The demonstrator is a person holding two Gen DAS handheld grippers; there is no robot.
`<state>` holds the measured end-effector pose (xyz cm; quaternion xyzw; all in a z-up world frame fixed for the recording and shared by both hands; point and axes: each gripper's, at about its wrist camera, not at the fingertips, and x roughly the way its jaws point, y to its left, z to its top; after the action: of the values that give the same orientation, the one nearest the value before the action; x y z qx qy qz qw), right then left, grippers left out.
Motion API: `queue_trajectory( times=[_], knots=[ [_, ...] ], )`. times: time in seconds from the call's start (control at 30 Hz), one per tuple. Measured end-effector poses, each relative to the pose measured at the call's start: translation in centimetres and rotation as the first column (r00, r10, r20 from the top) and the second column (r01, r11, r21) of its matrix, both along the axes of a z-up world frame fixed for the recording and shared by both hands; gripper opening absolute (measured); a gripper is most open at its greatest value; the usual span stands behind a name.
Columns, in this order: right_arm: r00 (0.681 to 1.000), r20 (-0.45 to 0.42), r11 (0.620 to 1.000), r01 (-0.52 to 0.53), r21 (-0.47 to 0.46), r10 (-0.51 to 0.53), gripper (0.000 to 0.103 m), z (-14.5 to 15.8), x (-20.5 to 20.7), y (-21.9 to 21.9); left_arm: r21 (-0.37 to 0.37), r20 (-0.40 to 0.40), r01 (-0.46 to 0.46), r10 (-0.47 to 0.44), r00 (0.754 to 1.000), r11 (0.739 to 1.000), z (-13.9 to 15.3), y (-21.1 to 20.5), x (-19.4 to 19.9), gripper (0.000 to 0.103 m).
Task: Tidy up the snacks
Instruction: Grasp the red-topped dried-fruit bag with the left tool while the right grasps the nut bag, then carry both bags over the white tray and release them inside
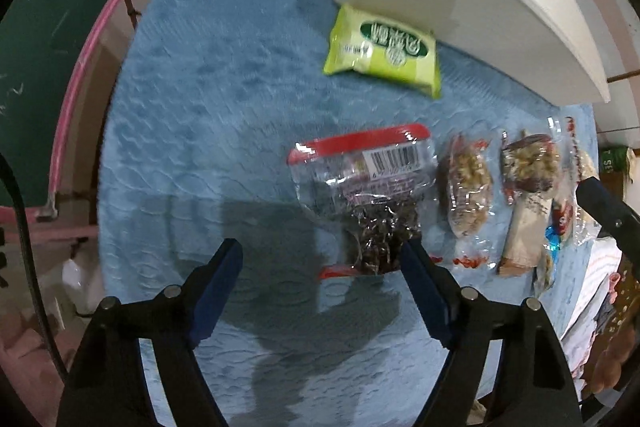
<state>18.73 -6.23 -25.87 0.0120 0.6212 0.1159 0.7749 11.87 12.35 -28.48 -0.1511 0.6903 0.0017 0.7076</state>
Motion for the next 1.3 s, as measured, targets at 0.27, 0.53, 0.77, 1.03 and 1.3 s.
queue_trajectory(
  times=[0.27,0.53,0.77,1.03,1.3],
  knots=[
    [0.998,-0.062,1.000,-0.016,0.014,0.017,0.044,-2.8,1.2,0.3,-0.070,-0.007,-0.058,0.058,0.998,0.996,-1.0,-0.3,0.5,0.079],
    [0.997,-0.075,0.999,-0.030,0.038,0.032,0.029,-4.0,0.8,0.1,-0.024,-0.010,-0.037,0.036,0.999,0.999,-0.9,-2.7,2.0,0.079],
    [0.996,-0.079,0.998,-0.036,0.058,0.041,0.029,-3.8,0.5,-0.4,0.044,-0.027,-0.029,0.031,0.999,0.999,-0.8,-5.7,3.4,0.084],
    [0.995,-0.077,0.996,-0.065,0.067,0.070,0.028,-3.5,0.2,-0.3,0.132,0.001,0.040,-0.041,0.999,0.990,-0.3,-8.1,3.6,0.051],
    [0.996,-0.061,0.995,-0.061,0.084,0.066,0.027,-2.3,-0.5,-0.8,0.120,0.063,0.038,-0.046,0.997,0.992,3.3,-7.9,2.0,0.039]
  ],
)
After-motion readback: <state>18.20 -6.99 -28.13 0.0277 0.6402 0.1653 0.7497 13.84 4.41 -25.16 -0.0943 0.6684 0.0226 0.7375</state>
